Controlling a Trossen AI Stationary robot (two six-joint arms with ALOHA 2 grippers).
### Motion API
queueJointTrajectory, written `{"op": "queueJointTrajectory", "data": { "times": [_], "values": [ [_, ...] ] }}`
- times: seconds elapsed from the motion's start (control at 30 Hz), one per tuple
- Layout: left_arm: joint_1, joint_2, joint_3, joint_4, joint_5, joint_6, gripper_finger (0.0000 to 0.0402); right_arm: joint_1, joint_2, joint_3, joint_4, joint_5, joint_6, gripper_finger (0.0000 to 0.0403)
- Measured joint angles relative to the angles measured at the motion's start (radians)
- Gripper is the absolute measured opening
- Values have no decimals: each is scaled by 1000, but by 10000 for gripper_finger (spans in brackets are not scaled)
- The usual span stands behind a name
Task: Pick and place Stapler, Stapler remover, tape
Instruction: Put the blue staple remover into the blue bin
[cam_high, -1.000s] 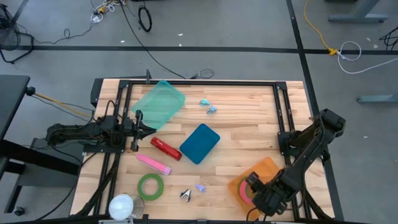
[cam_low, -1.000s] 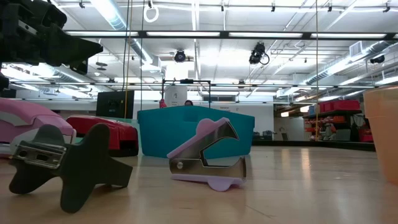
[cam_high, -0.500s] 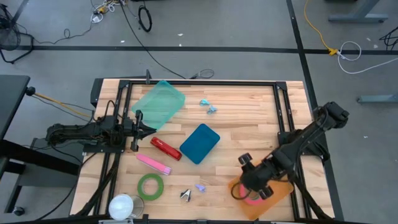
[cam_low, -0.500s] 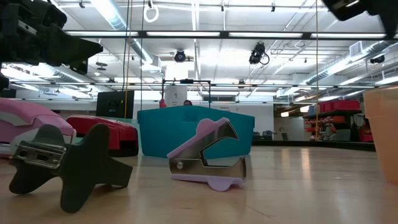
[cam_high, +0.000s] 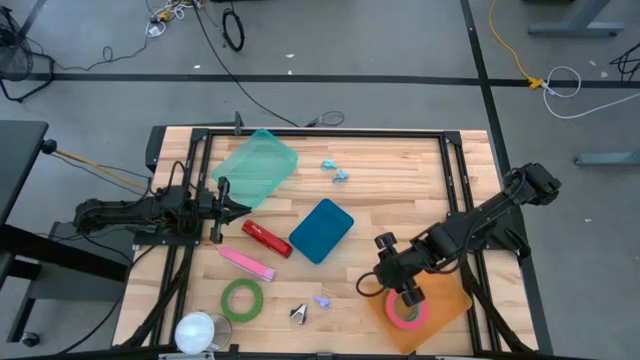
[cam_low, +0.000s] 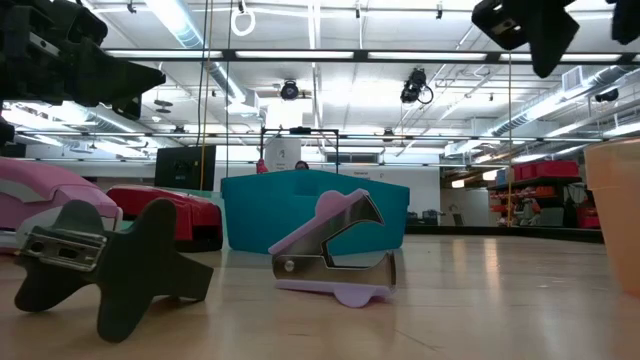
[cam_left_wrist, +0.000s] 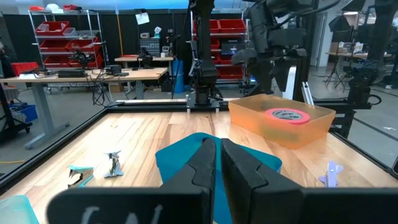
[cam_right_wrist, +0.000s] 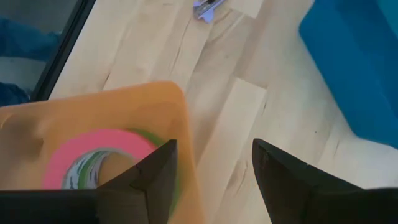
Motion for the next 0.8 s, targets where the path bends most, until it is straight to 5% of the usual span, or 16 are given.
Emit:
{"op": "queueJointTrajectory", "data": {
  "times": [0.37, 0.8],
  "values": [
    [0, 0, 0, 0, 0, 0, 30, -108, 0, 0, 45, -11, 21, 208],
    [0, 0, 0, 0, 0, 0, 30, -411, 0, 0, 71, -7, -120, 208]
  ]
}}
